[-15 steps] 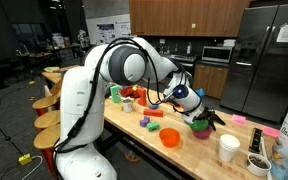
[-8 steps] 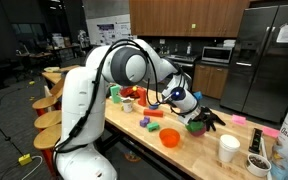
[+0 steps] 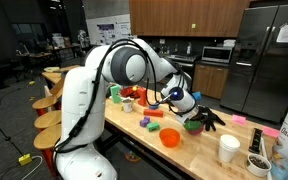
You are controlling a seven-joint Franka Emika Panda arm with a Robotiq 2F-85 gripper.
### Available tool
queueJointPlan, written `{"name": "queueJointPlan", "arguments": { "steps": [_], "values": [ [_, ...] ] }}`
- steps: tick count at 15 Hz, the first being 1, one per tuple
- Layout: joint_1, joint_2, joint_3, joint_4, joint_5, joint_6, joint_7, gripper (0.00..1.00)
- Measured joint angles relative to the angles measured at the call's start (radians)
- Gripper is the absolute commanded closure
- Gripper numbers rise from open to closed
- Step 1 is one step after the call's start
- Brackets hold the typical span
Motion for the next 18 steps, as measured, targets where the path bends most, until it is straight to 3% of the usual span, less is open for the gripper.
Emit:
{"name": "queueJointPlan", "arguments": {
  "steps": [9, 18],
  "values": [
    [-0.018, 0.008, 0.037, -0.001, 0.0, -0.118, 0.112, 0.99],
    [-0.019, 0.007, 0.037, -0.004, -0.002, -0.12, 0.167, 0.99]
  ]
}}
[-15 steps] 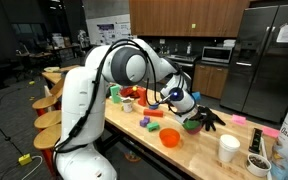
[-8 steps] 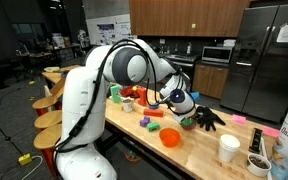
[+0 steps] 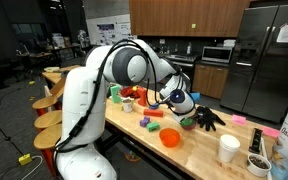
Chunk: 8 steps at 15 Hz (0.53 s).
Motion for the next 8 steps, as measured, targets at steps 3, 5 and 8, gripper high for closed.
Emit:
{"name": "queueJointPlan", "arguments": {
  "steps": [3, 5, 8],
  "values": [
    [0.0, -0.01, -0.004, -0.005, 0.0, 0.042, 0.0, 0.99],
    [-0.001, -0.028, -0.007, -0.018, -0.009, 0.105, -0.001, 0.99],
    [0.003, -0.075, -0.017, -0.046, -0.019, 0.214, -0.027, 0.99]
  ]
}}
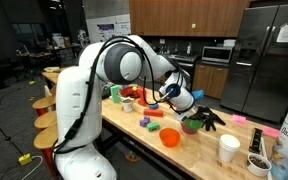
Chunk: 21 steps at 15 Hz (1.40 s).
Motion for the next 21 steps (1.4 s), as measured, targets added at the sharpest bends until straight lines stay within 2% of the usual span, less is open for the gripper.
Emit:
{"name": "queueJointPlan", "arguments": {
  "steps": [2, 3, 11, 13, 17, 21],
  "values": [
    [0.002, -0.037, -0.009, -0.019, 0.0, 0.066, -0.037, 0.99],
    [0.012, -0.054, -0.036, -0.028, -0.001, 0.073, -0.06, 0.99],
    [0.13, -0.113, -0.398, -0.043, -0.003, 0.063, -0.285, 0.99],
    [0.167, -0.113, -0.468, -0.033, -0.002, 0.059, -0.322, 0.99],
    [0.25, -0.112, -0.535, -0.018, 0.005, 0.059, -0.36, 0.99],
    [0.326, -0.112, -0.533, -0.014, 0.027, 0.059, -0.385, 0.99]
  ]
}}
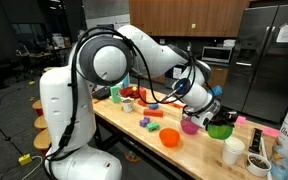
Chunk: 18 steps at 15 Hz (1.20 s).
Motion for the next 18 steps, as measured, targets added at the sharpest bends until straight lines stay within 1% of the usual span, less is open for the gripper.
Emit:
{"name": "queueJointPlan", "arguments": {
  "steps": [4, 8, 9, 11, 13, 15, 18],
  "values": [
    [0.05, 0.001, 0.032, 0.0, 0.026, 0.0, -0.013, 0.99],
    [0.056, 0.001, 0.078, -0.001, 0.049, 0.0, -0.019, 0.99],
    [0.03, 0.002, 0.115, -0.002, 0.052, 0.0, -0.02, 0.99],
    [-0.06, 0.006, 0.223, -0.005, 0.055, -0.007, -0.02, 0.99],
    [-0.125, 0.02, 0.296, -0.006, 0.059, -0.032, -0.019, 0.99],
    [-0.171, 0.04, 0.345, -0.005, 0.066, -0.068, -0.019, 0.99],
    [-0.216, 0.071, 0.39, -0.004, 0.071, -0.114, -0.018, 0.99]
  ]
}}
